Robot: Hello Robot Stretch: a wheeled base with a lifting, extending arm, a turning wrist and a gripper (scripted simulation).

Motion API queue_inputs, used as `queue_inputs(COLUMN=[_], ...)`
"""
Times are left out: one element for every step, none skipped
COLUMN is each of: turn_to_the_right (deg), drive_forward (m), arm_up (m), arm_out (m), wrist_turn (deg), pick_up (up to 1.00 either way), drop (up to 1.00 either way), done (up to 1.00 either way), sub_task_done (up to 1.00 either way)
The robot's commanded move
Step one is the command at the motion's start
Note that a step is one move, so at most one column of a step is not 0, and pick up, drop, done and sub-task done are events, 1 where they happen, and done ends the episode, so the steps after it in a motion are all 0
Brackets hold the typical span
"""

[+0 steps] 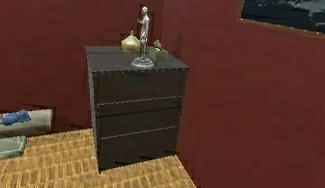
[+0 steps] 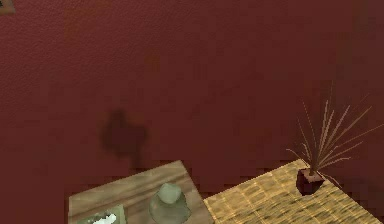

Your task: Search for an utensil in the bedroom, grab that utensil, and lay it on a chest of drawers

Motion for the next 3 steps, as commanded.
queue_inputs(turn_to_the_right=[0.0,0.0,0.0], drive_forward=[0.0,0.0,0.0], arm_up=[0.5,0.14,0.0], arm_out=[0.0,0.0,0.2], wrist_turn=[0.0,0.0,0.0], pick_up=[0.0,0.0,0.0], drop=[0.0,0.0,0.0], done=[0.0,0.0,0.0], sub_task_done=[0.0,0.0,0.0])
